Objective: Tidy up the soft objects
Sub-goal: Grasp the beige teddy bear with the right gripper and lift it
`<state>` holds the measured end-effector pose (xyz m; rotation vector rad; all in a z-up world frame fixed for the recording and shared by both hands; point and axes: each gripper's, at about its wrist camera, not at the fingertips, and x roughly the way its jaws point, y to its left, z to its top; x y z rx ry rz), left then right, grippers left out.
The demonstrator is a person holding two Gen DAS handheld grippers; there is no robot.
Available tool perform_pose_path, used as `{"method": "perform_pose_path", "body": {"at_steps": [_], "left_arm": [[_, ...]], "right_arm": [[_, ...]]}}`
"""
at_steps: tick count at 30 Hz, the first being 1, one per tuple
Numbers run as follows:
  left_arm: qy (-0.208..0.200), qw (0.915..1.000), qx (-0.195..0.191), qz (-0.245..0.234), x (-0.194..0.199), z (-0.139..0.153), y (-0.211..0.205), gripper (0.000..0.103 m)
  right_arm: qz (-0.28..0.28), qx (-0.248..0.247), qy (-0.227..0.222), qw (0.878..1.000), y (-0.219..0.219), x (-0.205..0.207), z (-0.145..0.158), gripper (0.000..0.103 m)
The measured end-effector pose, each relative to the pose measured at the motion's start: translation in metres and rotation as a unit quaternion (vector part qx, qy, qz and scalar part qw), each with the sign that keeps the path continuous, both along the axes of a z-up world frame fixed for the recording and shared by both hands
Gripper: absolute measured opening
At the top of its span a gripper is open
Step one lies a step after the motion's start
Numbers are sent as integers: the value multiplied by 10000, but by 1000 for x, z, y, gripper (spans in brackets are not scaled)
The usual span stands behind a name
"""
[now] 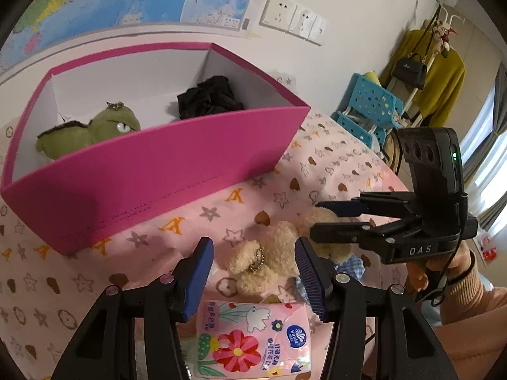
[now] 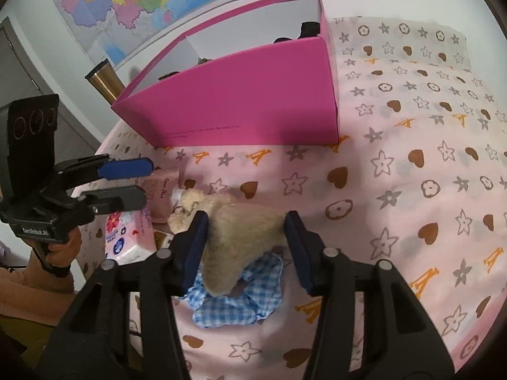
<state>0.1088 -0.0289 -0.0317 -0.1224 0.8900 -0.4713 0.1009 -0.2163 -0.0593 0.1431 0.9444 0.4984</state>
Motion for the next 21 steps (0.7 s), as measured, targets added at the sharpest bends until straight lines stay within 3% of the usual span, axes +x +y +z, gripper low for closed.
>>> {"method": "perform_pose_path", "body": {"at_steps": [6,13,21], "left_arm": [[103,9999,15,-135,1,-6,-6,54],[166,9992,63,-358,-1,-8,-17,54],[190,9981,-12,-592,3,-5,-30,51]], "right_arm": [[-49,212,-68,9997,-10,-4,2,37],[-149,691,-222,9973,-24,-8,16,37],[-28,792,-604,9950,-20,-12,43,37]]}}
